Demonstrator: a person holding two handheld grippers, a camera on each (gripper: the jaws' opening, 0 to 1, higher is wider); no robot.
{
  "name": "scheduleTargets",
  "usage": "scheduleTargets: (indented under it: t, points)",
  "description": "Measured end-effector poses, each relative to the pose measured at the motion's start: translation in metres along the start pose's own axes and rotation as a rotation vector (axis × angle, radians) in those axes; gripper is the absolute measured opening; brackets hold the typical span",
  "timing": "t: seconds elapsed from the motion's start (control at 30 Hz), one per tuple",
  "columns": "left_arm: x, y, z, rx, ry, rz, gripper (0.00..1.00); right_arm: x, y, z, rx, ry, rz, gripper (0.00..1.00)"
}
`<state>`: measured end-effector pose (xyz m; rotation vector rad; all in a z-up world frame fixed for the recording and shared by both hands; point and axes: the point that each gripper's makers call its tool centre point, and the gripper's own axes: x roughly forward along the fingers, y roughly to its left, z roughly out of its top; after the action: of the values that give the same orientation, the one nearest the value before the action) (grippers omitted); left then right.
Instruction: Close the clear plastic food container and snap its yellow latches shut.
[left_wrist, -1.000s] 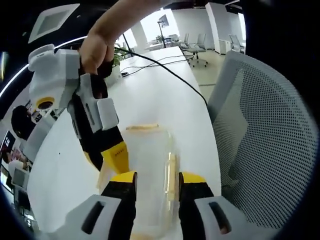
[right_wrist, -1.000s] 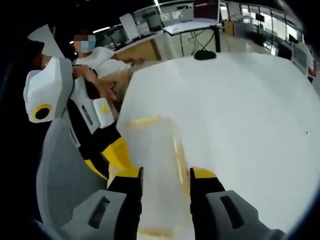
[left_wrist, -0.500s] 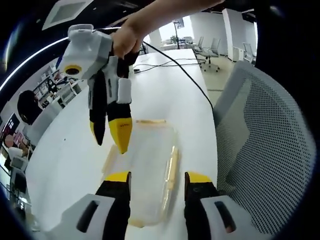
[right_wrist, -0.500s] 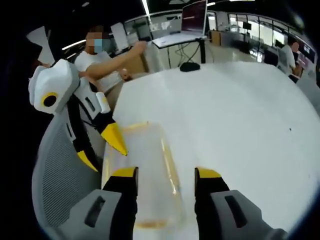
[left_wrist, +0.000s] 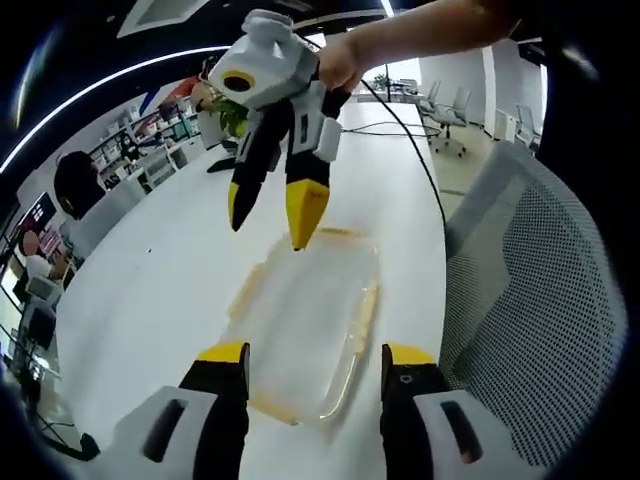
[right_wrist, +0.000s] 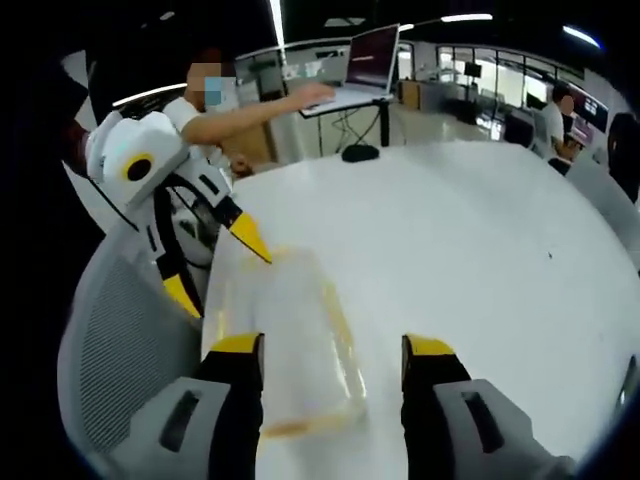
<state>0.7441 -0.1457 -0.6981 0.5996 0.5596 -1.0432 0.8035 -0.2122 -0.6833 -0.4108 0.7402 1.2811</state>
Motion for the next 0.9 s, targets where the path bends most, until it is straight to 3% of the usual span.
scheduleTargets:
  t: [0.57, 0.9]
  points:
    - [-0.013, 0.014, -0.015, -0.081, -0.011, 0.073, 0.61, -0.020, 0.018, -0.028, 0.023, -0.024, -0.110, 0.61]
    - [-0.019, 0.022, -0.025, -0.125, -0.017, 0.114, 0.62, -0.023, 0.027, -0.042, 0.033, -0.032, -0.155, 0.62]
